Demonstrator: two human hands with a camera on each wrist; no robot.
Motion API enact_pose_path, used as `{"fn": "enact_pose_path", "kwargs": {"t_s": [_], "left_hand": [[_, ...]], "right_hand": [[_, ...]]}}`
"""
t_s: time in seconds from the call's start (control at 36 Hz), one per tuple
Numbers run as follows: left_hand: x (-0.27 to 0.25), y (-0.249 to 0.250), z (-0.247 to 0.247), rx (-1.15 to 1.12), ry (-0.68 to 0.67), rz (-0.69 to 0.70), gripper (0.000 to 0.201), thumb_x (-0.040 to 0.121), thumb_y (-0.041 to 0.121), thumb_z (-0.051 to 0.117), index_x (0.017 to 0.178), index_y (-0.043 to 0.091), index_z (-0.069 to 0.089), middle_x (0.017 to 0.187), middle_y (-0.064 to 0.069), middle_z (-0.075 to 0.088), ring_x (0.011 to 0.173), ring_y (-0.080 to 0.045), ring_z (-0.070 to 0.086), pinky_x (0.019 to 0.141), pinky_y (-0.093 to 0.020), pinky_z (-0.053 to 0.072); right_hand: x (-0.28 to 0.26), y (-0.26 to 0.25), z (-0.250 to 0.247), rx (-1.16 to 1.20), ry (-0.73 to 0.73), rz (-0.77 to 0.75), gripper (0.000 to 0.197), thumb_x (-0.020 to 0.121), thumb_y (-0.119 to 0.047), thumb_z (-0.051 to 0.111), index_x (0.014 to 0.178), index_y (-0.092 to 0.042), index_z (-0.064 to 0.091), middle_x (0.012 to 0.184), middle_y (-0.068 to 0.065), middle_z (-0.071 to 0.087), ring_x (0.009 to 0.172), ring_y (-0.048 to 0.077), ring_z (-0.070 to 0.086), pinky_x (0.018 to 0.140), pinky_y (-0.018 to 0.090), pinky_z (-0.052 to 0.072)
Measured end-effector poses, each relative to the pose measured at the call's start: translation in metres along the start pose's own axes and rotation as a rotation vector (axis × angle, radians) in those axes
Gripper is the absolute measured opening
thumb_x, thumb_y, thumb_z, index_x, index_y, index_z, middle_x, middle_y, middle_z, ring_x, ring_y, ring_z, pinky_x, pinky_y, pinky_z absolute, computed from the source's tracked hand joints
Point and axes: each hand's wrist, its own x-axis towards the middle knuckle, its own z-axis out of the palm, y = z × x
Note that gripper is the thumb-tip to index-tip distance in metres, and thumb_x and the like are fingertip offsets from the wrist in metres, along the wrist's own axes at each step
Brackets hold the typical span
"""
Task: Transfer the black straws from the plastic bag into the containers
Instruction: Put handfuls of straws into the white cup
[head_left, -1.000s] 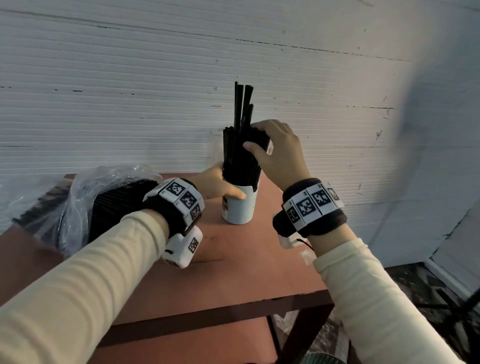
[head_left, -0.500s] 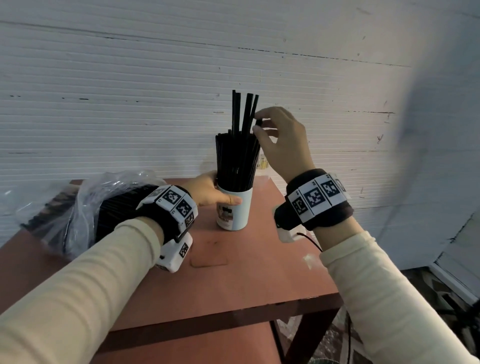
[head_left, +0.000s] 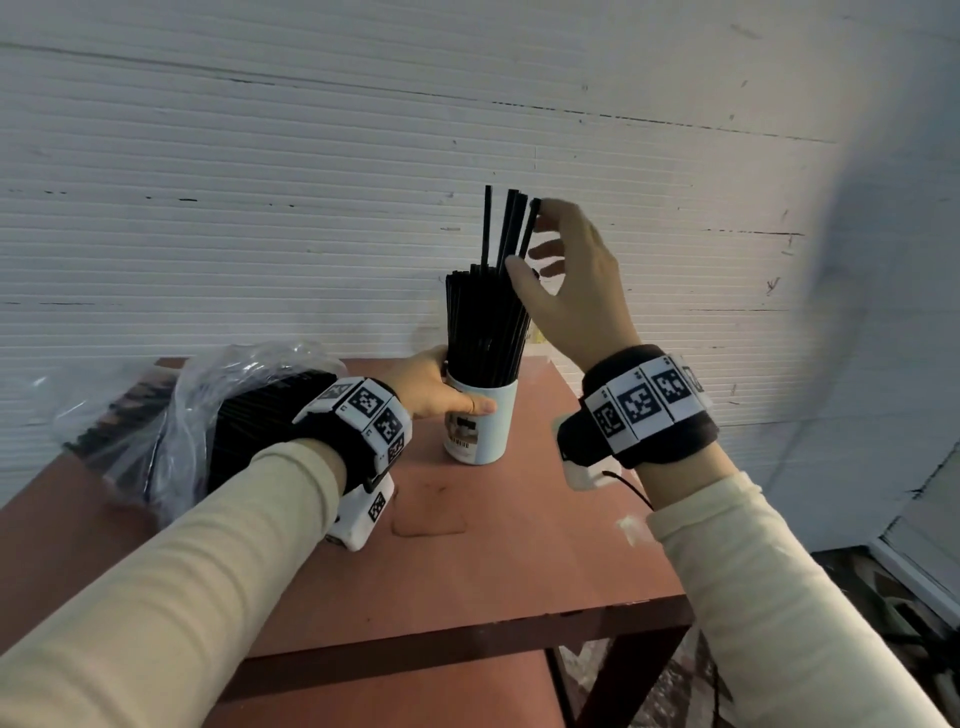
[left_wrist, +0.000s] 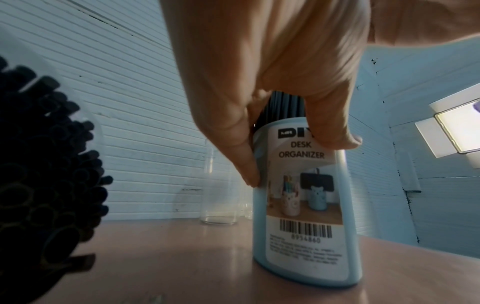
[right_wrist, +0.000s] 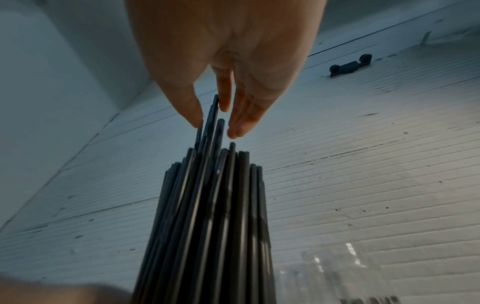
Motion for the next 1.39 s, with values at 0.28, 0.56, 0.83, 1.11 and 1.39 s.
{"fn": "enact_pose_path", "kwargs": {"t_s": [0.28,0.56,0.83,1.11,1.39], "left_hand": [[0.001,-0.002,0.000,0.014,0.012,-0.012,0.074,0.073,0.026,0.085,0.138,0.018,0.048,0.134,-0.001,0.059,0.124,-0.019,0.054,0.094,-0.024,0.039],[0.002,-0.004,0.001,0.031,0.017,-0.028,0.080,0.071,0.031,0.086,0.139,0.019,0.047,0.135,0.000,0.059,0.125,-0.020,0.054,0.105,-0.033,0.042],[0.001,-0.002,0.001,0.023,0.003,-0.016,0.076,0.072,0.029,0.086,0.137,0.018,0.049,0.130,-0.002,0.061,0.121,-0.021,0.057,0.106,-0.036,0.044],[-0.002,0.000,0.001,-0.003,0.012,-0.001,0.070,0.074,0.024,0.084,0.135,0.016,0.051,0.128,-0.004,0.061,0.119,-0.021,0.057,0.103,-0.033,0.044],[-0.003,-0.001,0.001,-0.023,-0.008,0.000,0.072,0.073,0.025,0.085,0.136,0.016,0.050,0.126,-0.001,0.062,0.118,-0.018,0.057,0.107,-0.037,0.044]], "right_hand": [[-0.006,-0.005,0.008,-0.056,0.012,0.140,0.009,0.085,-0.014,0.069,0.091,-0.010,0.063,0.072,-0.010,0.060,0.067,0.007,0.057,0.065,0.015,0.047],[-0.016,-0.012,0.007,-0.036,-0.025,0.143,0.013,0.087,-0.015,0.064,0.098,-0.008,0.062,0.084,-0.002,0.064,0.080,0.016,0.063,0.072,0.026,0.052],[-0.026,-0.007,0.009,-0.119,0.039,0.149,0.009,0.085,-0.009,0.064,0.091,-0.003,0.061,0.083,0.009,0.065,0.078,0.024,0.061,0.074,0.040,0.052],[-0.025,-0.004,0.014,-0.149,0.041,0.186,0.011,0.087,-0.015,0.064,0.089,-0.005,0.060,0.086,0.006,0.065,0.079,0.022,0.060,0.071,0.027,0.046],[-0.025,-0.004,0.014,-0.039,-0.035,0.311,0.008,0.083,-0.014,0.068,0.085,-0.014,0.060,0.078,-0.004,0.061,0.073,0.010,0.058,0.062,0.004,0.039]]}}
